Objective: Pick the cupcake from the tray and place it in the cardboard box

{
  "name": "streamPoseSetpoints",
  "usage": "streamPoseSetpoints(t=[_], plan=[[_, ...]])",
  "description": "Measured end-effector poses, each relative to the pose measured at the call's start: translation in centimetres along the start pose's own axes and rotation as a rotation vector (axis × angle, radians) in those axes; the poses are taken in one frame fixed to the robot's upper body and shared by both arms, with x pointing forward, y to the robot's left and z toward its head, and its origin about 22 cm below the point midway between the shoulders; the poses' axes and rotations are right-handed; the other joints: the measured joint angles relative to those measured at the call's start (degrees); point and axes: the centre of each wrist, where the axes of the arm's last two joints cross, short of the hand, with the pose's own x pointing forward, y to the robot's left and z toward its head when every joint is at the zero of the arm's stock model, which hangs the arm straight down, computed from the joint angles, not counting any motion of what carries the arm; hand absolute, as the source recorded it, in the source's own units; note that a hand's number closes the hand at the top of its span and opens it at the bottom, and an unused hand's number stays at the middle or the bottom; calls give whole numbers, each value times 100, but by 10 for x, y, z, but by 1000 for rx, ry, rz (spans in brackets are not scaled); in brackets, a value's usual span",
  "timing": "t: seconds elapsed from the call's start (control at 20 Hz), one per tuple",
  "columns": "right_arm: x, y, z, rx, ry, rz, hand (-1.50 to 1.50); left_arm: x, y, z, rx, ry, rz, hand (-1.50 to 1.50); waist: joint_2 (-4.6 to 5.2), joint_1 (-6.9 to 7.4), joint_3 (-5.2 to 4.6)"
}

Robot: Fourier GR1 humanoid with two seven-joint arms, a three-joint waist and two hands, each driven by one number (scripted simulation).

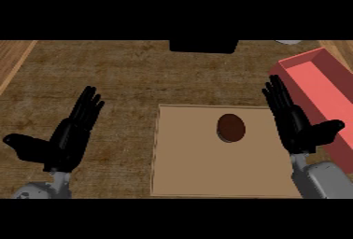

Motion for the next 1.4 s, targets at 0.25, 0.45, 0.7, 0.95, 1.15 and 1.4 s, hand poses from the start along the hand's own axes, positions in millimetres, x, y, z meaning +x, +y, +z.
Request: streamPoseSetpoints(t=[0.25,0.45,0.7,0.95,1.15,1.4], plan=[[14,-60,-17,-104,-42,1,150,13,14,-1,73,-32,-22,0,71,-33,157],[9,-112,-11,-172,18,255,-150,14,20,-6,113,-29,-44,0,131,-9,176],[-9,-137,-15,-188,-70,385,-150,14,16,-11,141,-15,-47,0,124,-19,210],[22,-154,-28,-21,-103,545,-150,11,16,-12,141,-1,-44,0,101,-42,208],[57,-156,-37,180,-10,708,-150,11,17,-12,147,0,-43,0,80,-40,198],[97,-143,-50,381,139,793,-150,11,21,-9,152,2,-44,0,66,-67,197]])
